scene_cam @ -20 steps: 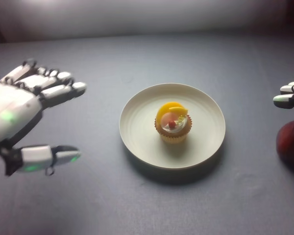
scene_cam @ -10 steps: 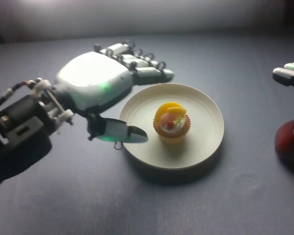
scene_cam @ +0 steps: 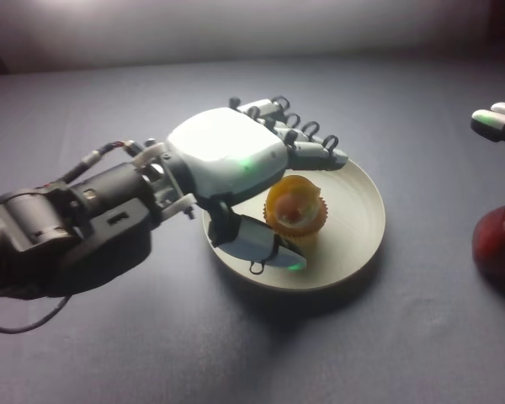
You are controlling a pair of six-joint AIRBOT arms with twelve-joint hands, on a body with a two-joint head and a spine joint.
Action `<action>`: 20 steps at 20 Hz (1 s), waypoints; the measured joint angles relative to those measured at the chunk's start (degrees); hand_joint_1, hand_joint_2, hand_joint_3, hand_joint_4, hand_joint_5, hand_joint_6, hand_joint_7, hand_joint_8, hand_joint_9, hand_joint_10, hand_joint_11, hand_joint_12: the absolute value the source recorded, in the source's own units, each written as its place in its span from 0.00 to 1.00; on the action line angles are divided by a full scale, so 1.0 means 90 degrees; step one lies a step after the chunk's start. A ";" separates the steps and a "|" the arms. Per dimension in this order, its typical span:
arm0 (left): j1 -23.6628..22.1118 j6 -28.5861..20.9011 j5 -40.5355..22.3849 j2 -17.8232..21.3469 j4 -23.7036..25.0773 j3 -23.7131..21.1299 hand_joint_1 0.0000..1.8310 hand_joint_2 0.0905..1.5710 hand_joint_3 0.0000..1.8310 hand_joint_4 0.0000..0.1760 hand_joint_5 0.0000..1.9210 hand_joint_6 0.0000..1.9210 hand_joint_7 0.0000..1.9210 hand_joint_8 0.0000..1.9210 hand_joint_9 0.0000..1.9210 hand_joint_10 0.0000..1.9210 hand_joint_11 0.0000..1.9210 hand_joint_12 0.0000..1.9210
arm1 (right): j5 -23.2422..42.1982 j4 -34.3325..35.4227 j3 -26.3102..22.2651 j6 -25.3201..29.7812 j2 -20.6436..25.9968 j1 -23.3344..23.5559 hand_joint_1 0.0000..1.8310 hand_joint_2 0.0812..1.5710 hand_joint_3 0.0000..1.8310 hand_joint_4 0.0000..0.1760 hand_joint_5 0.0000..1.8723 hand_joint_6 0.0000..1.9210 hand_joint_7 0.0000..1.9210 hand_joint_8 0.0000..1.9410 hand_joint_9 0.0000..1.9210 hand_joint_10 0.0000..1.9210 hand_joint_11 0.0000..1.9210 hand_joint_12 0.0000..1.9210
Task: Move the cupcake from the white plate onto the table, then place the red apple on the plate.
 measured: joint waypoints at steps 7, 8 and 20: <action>-0.0129 -0.0002 0.0442 -0.0321 0.0022 0.0369 0.59 0.66 0.01 0.00 0.50 0.38 0.53 0.05 0.46 0.25 0.22 0.75 | 0.0007 0.0022 0.0000 0.0000 -0.0027 0.0000 0.40 0.63 0.00 1.00 0.00 0.00 0.00 0.00 0.00 0.00 0.05 0.03; -0.0129 -0.0036 0.0437 -0.0367 0.0010 0.0403 0.67 0.69 0.01 0.00 0.51 0.35 0.51 0.53 0.49 0.47 0.28 0.82 | 0.0012 0.0022 0.0000 0.0000 -0.0027 0.0000 0.41 0.63 0.00 1.00 0.00 0.00 0.00 0.00 0.00 0.00 0.05 0.02; -0.0114 -0.0027 -0.0464 0.0498 -0.0357 -0.0194 0.69 0.64 0.00 0.00 0.61 0.29 0.59 0.42 0.53 0.29 0.32 0.70 | 0.0032 0.0022 0.0027 0.0007 -0.0039 0.0000 0.40 0.63 0.00 1.00 0.00 0.00 0.02 0.00 0.01 0.00 0.05 0.03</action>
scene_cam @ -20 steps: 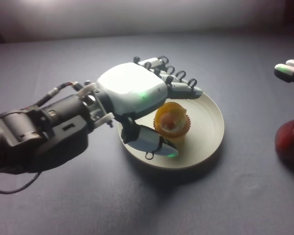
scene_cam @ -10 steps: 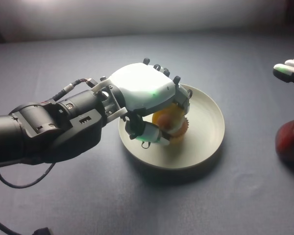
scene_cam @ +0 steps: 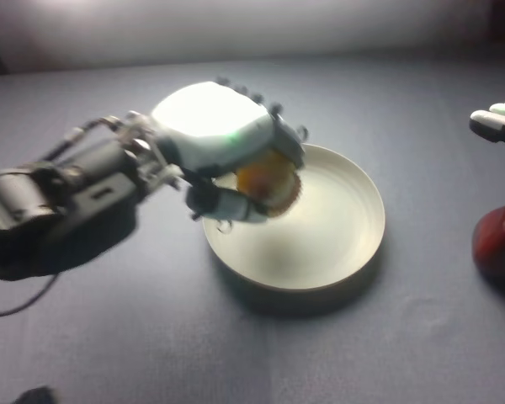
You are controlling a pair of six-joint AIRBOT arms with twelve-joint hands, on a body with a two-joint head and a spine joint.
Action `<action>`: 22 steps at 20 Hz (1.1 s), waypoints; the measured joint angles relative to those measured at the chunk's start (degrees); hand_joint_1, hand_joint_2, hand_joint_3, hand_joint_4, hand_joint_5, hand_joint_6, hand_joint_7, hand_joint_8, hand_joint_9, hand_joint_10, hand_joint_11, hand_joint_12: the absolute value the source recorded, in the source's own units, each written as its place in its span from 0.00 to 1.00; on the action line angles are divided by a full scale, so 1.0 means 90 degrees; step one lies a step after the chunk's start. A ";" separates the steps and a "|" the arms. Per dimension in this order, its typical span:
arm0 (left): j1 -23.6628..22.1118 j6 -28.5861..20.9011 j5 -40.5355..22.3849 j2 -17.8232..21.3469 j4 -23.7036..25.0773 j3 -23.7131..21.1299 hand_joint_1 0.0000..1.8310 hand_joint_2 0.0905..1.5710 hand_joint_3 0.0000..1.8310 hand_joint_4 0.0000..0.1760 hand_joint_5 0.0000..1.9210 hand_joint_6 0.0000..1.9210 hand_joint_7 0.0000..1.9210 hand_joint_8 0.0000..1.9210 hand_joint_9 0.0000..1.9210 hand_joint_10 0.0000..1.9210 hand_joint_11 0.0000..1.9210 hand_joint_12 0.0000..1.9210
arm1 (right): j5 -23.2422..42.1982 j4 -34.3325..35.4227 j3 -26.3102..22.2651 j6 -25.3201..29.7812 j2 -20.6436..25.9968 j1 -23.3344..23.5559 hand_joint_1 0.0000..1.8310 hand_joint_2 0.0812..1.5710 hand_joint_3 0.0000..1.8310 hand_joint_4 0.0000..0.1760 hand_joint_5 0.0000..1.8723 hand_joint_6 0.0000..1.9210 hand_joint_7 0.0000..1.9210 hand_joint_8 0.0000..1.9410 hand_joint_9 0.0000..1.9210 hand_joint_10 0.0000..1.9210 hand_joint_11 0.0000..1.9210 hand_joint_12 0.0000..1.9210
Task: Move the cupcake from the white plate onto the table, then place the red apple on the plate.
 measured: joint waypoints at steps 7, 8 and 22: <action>0.1205 0.0685 -0.1576 0.1656 -0.1013 -0.1127 0.75 0.66 0.00 0.00 0.58 0.26 0.57 0.47 0.53 0.51 0.34 0.66 | 0.0007 0.0010 0.0007 0.0051 -0.0007 -0.0002 0.40 0.64 0.00 1.00 0.00 0.00 0.02 0.00 0.02 0.00 0.05 0.04; 0.1479 0.0928 -0.1651 0.1770 -0.1423 -0.1246 0.69 0.68 0.00 0.00 0.59 0.25 0.50 0.64 0.43 0.47 0.23 0.80 | -0.0002 0.0015 0.0005 0.0053 -0.0007 -0.0002 0.40 0.63 0.00 1.00 0.00 0.00 0.02 0.00 0.02 0.00 0.06 0.04; 0.2625 0.1253 -0.1603 0.1644 -0.2914 -0.1302 0.45 0.50 0.00 0.99 0.08 0.00 0.00 0.00 0.01 0.00 0.00 0.14 | 0.0010 -0.0090 0.0017 0.0243 -0.0027 -0.0007 0.51 0.61 0.00 1.00 0.00 0.00 0.01 0.00 0.01 0.00 0.04 0.03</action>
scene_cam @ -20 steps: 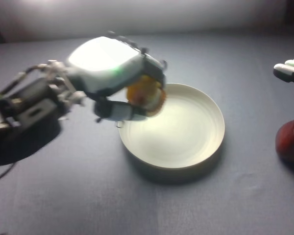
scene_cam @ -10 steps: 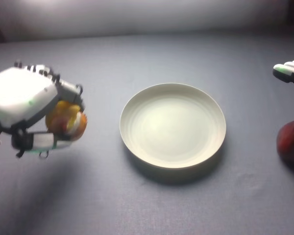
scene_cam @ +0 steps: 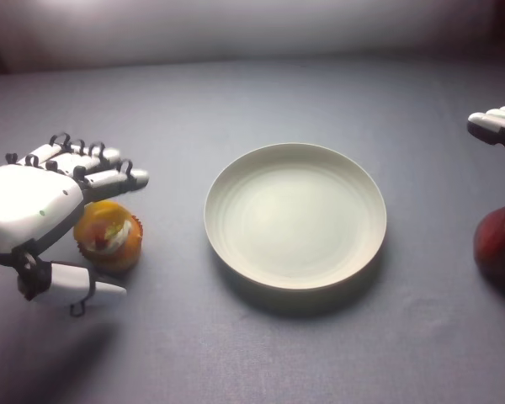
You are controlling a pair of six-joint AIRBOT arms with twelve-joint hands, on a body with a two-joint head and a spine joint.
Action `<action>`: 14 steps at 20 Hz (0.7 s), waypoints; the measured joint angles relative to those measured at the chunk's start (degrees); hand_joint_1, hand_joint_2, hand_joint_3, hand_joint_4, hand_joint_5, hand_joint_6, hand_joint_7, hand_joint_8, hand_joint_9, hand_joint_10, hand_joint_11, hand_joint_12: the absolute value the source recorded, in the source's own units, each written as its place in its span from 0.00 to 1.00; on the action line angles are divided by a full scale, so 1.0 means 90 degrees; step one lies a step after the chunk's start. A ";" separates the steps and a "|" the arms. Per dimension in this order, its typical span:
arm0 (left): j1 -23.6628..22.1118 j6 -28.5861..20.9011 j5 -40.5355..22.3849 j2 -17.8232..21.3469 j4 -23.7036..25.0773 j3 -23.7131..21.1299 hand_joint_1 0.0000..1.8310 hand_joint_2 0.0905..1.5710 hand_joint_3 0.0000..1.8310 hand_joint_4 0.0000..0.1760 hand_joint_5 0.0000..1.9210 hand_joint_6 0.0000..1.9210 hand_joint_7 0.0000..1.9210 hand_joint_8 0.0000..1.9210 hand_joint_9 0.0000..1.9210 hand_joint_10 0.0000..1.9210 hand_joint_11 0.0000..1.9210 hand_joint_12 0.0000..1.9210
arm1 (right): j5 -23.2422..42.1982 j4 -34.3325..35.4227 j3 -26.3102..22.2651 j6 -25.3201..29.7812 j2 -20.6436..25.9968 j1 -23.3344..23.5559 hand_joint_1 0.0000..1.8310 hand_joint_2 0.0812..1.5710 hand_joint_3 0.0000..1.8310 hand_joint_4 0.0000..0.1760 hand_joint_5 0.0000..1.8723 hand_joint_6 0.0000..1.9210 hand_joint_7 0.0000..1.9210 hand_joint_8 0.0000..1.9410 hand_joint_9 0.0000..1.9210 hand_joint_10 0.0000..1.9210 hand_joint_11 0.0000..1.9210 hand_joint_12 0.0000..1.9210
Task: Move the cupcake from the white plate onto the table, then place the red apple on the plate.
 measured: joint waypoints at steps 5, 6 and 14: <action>0.0007 0.0000 -0.0304 0.0199 0.0117 -0.0223 0.39 0.49 0.00 1.00 0.04 0.00 0.00 0.00 0.00 0.00 0.00 0.30 | -0.0270 -0.0330 0.0168 0.0024 -0.0007 0.0294 0.57 0.56 0.00 1.00 0.00 0.00 0.00 0.00 0.00 0.00 0.00 0.00; 0.0032 0.0000 -0.0461 0.0267 0.0182 -0.0321 0.39 0.49 0.00 1.00 0.04 0.00 0.00 0.00 0.00 0.00 0.00 0.30 | -0.0418 -0.0447 0.0223 0.0022 -0.0005 0.0398 0.57 0.56 0.00 1.00 0.00 0.00 0.00 0.00 0.00 0.00 0.00 0.00; 0.0323 -0.0005 -0.2021 0.0782 0.0804 -0.1124 0.44 0.52 0.00 1.00 0.02 0.00 0.00 0.00 0.00 0.00 0.00 0.18 | -0.2334 -0.1926 0.0721 0.0321 -0.0012 0.1311 0.57 0.49 0.00 0.98 0.00 0.00 0.04 0.00 0.05 0.01 0.07 0.04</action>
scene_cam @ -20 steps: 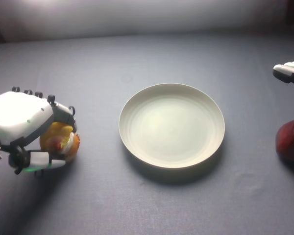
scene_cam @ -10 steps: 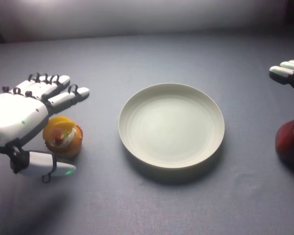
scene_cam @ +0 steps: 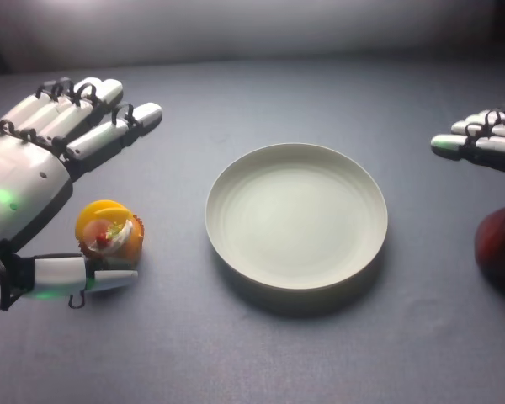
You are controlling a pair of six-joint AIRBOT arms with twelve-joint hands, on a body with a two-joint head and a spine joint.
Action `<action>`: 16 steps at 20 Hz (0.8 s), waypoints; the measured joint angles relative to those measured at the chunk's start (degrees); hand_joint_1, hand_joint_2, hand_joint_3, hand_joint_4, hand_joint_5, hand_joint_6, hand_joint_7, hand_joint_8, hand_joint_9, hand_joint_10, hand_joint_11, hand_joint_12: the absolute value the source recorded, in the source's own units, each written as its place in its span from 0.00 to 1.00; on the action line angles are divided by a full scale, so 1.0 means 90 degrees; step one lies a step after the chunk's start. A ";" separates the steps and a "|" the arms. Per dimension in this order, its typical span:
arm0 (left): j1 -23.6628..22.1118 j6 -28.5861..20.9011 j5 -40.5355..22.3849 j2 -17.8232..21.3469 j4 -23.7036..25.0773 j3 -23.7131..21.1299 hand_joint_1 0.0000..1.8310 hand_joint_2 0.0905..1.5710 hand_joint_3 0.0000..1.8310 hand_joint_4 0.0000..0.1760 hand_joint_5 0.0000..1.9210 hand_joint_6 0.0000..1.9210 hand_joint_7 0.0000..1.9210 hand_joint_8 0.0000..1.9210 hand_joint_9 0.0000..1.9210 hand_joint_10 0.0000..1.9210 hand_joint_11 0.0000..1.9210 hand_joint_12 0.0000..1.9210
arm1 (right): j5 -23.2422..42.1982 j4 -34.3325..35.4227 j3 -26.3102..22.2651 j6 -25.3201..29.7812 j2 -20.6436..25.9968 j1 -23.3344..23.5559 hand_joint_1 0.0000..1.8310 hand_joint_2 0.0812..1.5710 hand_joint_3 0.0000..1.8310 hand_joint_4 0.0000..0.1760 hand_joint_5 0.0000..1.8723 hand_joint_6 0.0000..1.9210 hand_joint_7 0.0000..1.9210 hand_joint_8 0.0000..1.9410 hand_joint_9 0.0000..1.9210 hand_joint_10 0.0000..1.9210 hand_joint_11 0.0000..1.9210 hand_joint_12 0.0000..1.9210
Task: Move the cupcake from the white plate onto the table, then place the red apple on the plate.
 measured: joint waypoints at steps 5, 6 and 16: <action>0.0219 -0.0367 -0.0333 0.0005 0.0058 -0.0058 0.45 0.52 0.00 0.98 0.02 0.00 0.00 0.00 0.00 0.00 0.00 0.25 | -0.1093 -0.1248 0.0277 0.0517 -0.0104 0.0372 0.57 0.48 0.00 0.41 0.16 0.00 0.25 0.00 0.36 0.02 0.30 0.44; 0.0233 -0.0376 -0.0328 0.0005 0.0070 -0.0063 0.45 0.52 0.00 0.96 0.02 0.00 0.00 0.00 0.00 0.00 0.00 0.26 | -0.1149 -0.1370 0.0279 0.0525 -0.0104 0.0454 0.58 0.49 0.00 0.25 0.20 0.00 0.29 0.00 0.44 0.03 0.39 0.42; 0.0306 -0.0597 -0.0401 0.0005 0.0049 -0.0063 0.43 0.53 0.00 0.70 0.04 0.00 0.00 0.00 0.00 0.00 0.00 0.21 | -0.1243 -0.1523 0.0559 0.0493 -0.0520 0.1093 0.69 0.70 0.00 0.00 0.58 0.29 0.45 0.72 0.47 0.63 0.42 0.78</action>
